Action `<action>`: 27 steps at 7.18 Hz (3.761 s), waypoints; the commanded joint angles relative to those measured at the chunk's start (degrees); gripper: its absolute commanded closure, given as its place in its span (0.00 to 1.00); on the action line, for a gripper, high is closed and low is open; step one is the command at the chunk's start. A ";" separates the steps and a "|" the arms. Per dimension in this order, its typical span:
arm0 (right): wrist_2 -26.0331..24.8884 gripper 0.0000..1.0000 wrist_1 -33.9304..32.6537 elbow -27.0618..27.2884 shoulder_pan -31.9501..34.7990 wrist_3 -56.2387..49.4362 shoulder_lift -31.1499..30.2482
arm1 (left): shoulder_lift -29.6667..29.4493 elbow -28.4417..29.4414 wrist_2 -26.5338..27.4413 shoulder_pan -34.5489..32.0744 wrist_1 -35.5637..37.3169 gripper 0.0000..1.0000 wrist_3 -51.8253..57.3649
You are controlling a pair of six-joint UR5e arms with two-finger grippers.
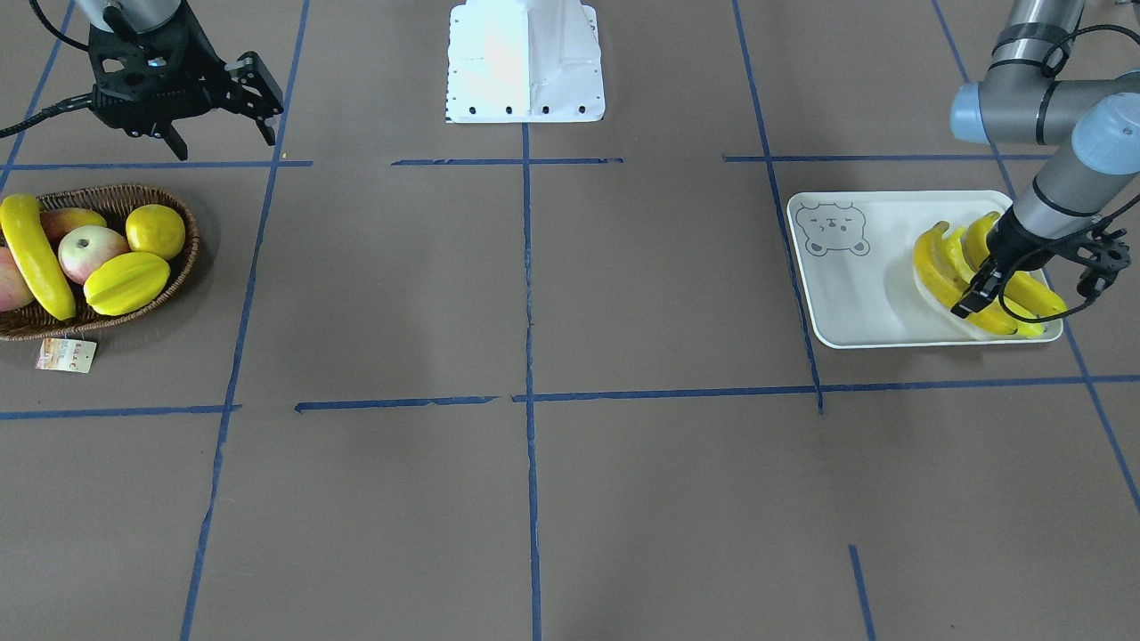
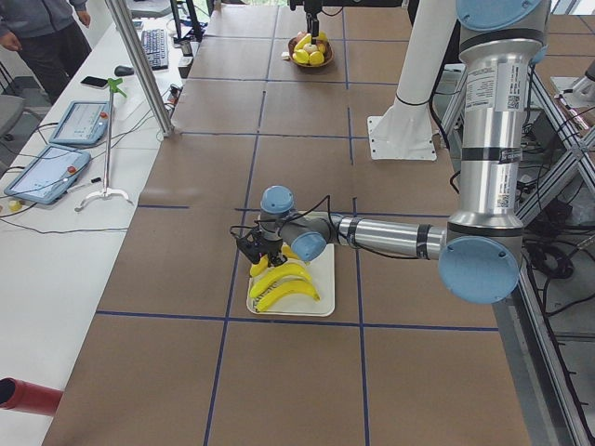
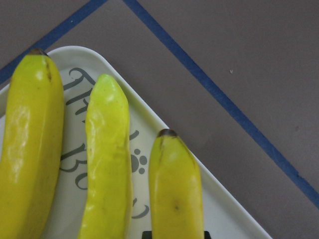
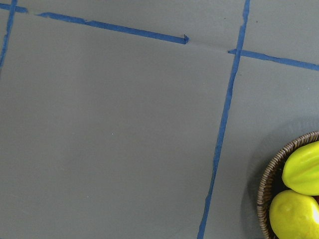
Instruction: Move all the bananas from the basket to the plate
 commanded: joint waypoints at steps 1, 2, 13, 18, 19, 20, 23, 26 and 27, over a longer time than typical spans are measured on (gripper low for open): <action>0.00 0.00 0.09 -0.17 0.00 -0.16 -0.17 | -0.12 -3.13 -0.69 -0.90 0.43 0.00 1.69; 0.09 0.00 0.09 -0.17 0.26 -0.24 -0.26 | -0.03 -6.38 -2.61 -1.08 4.00 0.00 4.75; 0.96 0.01 35.99 -6.34 10.11 -25.91 -36.87 | -11.72 -26.10 10.90 17.03 22.23 0.00 11.90; -1.84 0.08 51.42 -21.68 10.55 -26.53 -38.33 | -11.89 -26.54 10.82 17.12 22.14 0.00 11.73; -1.85 0.09 51.50 -23.35 10.46 -26.52 -37.19 | -11.89 -26.89 10.82 17.12 22.14 0.00 11.73; -1.85 0.10 51.42 -24.41 10.46 -26.52 -36.48 | -11.89 -26.89 10.82 17.12 22.14 0.00 11.73; -1.58 0.19 51.33 -24.78 9.93 -26.17 -35.59 | -11.98 -26.98 10.82 17.20 22.14 0.00 11.55; -1.06 0.19 51.33 -24.51 9.67 -25.91 -35.59 | -12.07 -26.98 9.68 17.29 22.14 0.00 11.55; -0.97 0.19 51.42 -24.43 9.67 -25.91 -35.59 | -12.07 -26.89 9.59 17.29 22.14 0.00 11.55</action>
